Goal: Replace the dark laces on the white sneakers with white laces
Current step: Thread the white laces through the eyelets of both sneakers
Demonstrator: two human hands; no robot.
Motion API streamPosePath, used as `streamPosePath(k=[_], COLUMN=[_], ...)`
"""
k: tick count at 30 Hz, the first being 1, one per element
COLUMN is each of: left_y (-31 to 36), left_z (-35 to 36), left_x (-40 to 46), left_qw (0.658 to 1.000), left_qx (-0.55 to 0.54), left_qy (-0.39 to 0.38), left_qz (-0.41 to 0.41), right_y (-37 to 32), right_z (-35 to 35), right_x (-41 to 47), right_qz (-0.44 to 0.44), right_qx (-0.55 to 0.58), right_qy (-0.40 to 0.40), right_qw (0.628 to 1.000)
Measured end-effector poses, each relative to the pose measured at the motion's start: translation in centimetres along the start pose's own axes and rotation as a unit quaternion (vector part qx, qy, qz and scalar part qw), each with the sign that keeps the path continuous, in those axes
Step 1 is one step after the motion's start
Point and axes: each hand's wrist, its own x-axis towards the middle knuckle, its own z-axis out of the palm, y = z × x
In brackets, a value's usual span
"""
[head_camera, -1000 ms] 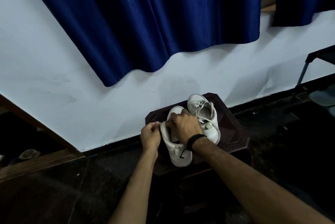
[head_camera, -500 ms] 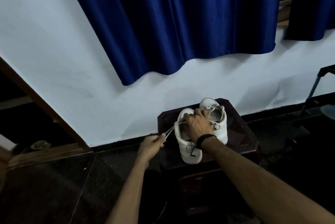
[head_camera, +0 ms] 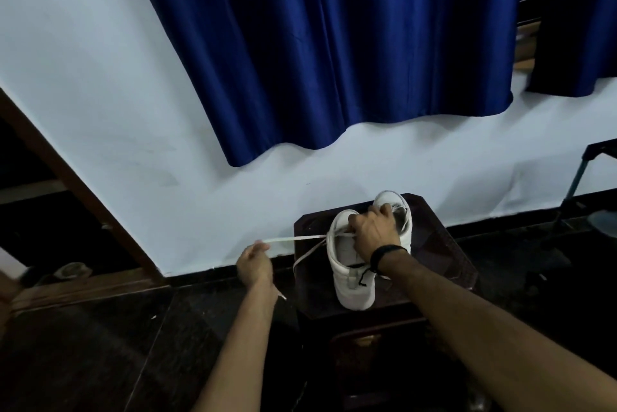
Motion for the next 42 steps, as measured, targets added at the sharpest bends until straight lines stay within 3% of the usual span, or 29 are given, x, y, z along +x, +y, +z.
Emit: streamPosePath(k=[2, 4, 6, 8, 12, 16, 19, 23, 29, 31, 33, 36, 39, 42], left_y=[-0.2, -1.1, -2.6, -4.1, -3.5, -2.5, -2.4, -3.4, -3.7, -3.2, -2.7, -1.2, -0.4, -0.1], left_z=[-2.0, -4.2, -5.5, -5.3, -1.5, 2.9, 4.1, 2.7, 1.5, 1.6, 1.7, 2.7, 4.4, 4.8], left_x=[0.8, 0.7, 0.4, 0.1, -2.2, -3.3, -4.0, -3.4, -3.8, -3.8, -3.0, -1.6, -0.9, -0.8], left_qw=[0.995, 0.975, 0.930, 0.887, 0.911, 0.902, 0.920, 0.965, 0.966, 0.949, 0.919, 0.921, 0.884, 0.863], left_qx=[0.071, 0.206, 0.359, 0.459, 0.333, 0.287, 0.243, 0.189, 0.220, 0.285, 0.363, 0.319, 0.346, 0.374], left_qy=[0.062, 0.071, 0.019, -0.051, -0.173, -0.273, -0.245, -0.130, -0.116, -0.127, -0.115, -0.156, -0.259, -0.284], left_qz=[-0.009, -0.044, -0.073, -0.024, 0.174, 0.171, 0.183, 0.125, 0.072, 0.053, 0.103, 0.159, 0.177, 0.185], right_y=[0.1, 0.2, 0.3, 0.2, -0.2, -0.5, -0.3, -0.3, -0.9, -0.6, -0.4, -0.4, -0.5, -0.4], right_z=[-0.2, -0.1, 0.1, 0.3, 1.0, 1.2, 1.3, 1.8, 2.4, 2.5, 2.5, 2.7, 2.7, 2.7], right_x=[0.1, 0.3, 0.3, -0.1, -1.0, -1.5, -1.6, -1.5, -1.5, -1.5, -1.5, -1.6, -1.7, -1.7], right_qz=[0.025, 0.059, 0.081, 0.076, 0.053, 0.039, 0.043, 0.068, 0.081, 0.076, 0.073, 0.074, 0.070, 0.066], right_qx=[0.015, 0.067, 0.116, 0.131, 0.104, 0.093, 0.097, 0.134, 0.148, 0.144, 0.145, 0.149, 0.136, 0.127], right_qy=[0.003, 0.014, 0.009, 0.012, 0.043, 0.057, 0.051, 0.055, 0.076, 0.075, 0.083, 0.089, 0.096, 0.101], right_qw=[1.000, 0.996, 0.990, 0.988, 0.992, 0.993, 0.993, 0.987, 0.983, 0.984, 0.983, 0.982, 0.984, 0.984])
